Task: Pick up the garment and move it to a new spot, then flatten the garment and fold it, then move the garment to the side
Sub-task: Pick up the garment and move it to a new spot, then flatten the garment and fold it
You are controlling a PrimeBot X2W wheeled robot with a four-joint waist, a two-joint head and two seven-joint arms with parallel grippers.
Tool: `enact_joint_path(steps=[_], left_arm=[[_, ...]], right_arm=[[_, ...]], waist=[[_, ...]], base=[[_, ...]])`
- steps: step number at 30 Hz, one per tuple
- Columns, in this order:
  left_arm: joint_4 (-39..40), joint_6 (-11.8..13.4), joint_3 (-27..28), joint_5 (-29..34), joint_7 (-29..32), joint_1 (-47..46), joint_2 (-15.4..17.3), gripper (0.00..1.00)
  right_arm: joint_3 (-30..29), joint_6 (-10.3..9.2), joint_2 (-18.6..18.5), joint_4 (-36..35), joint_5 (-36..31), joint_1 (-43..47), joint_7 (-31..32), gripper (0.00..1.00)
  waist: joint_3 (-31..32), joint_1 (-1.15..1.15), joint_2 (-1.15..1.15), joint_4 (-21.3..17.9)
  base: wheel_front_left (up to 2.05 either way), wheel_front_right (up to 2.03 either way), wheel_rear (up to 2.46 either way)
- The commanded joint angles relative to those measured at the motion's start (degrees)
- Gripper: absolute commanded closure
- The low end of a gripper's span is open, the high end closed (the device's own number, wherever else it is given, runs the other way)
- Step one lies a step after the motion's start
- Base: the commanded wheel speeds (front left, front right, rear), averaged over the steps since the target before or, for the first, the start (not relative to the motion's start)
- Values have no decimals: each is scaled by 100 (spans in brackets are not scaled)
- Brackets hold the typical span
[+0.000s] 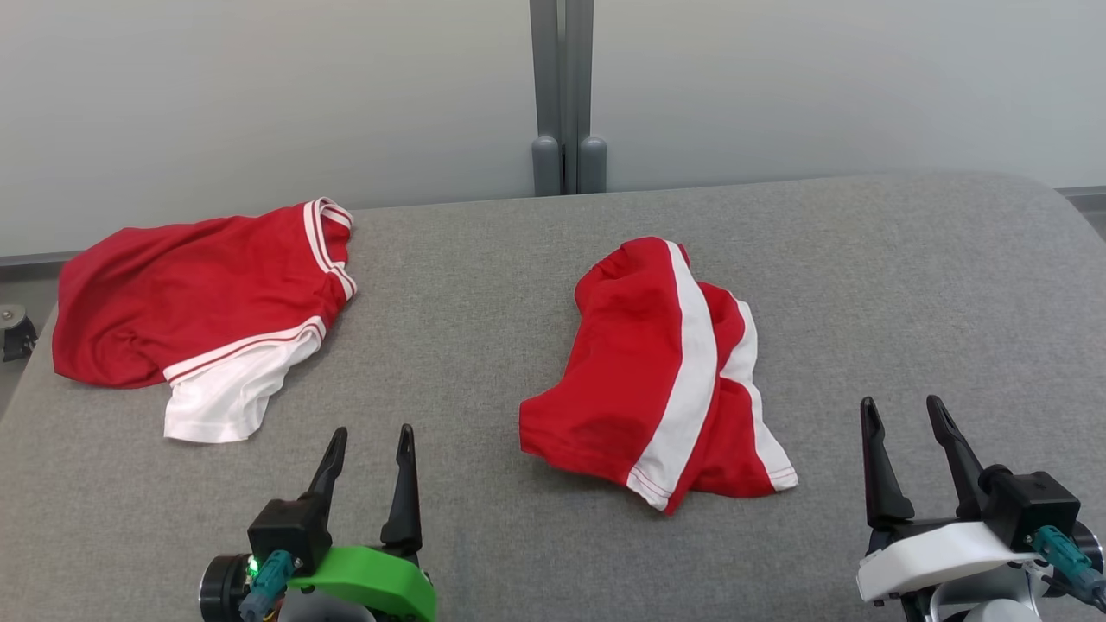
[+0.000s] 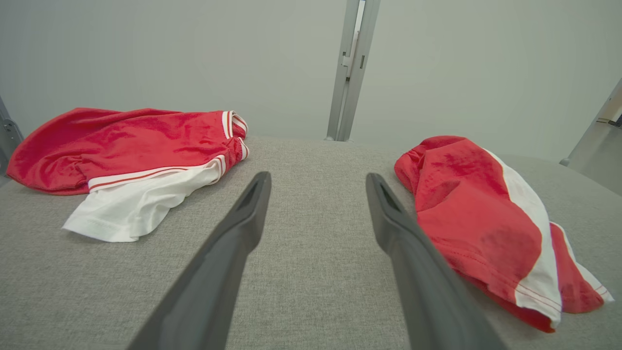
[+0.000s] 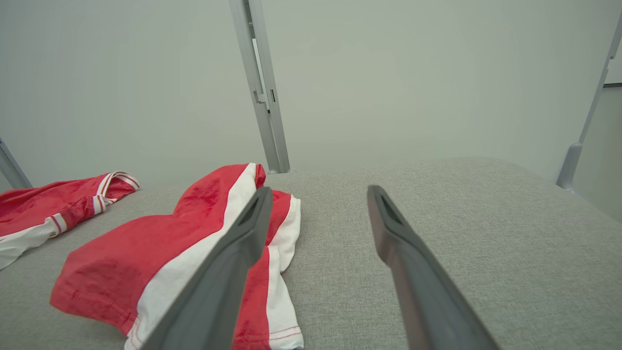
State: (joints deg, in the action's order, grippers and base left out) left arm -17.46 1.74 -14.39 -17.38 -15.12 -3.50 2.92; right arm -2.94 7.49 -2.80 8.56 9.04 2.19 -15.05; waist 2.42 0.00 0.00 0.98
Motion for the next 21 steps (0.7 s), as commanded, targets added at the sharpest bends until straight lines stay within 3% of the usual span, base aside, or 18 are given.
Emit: enact_joint_path(steps=[1,21], left_arm=[[7,-22,42,33,-5,102,2,0],[-23,43,-126,-38,-5,-40,1,0]], right_arm=[[12,0,-17,15,30,55,-20,0],[-79,0,-17,191,-80,-179,-20,0]], waist=[[-12,0,0,-3],[-187,0,0,181]], base=[[0,0,0],[0,0,0]])
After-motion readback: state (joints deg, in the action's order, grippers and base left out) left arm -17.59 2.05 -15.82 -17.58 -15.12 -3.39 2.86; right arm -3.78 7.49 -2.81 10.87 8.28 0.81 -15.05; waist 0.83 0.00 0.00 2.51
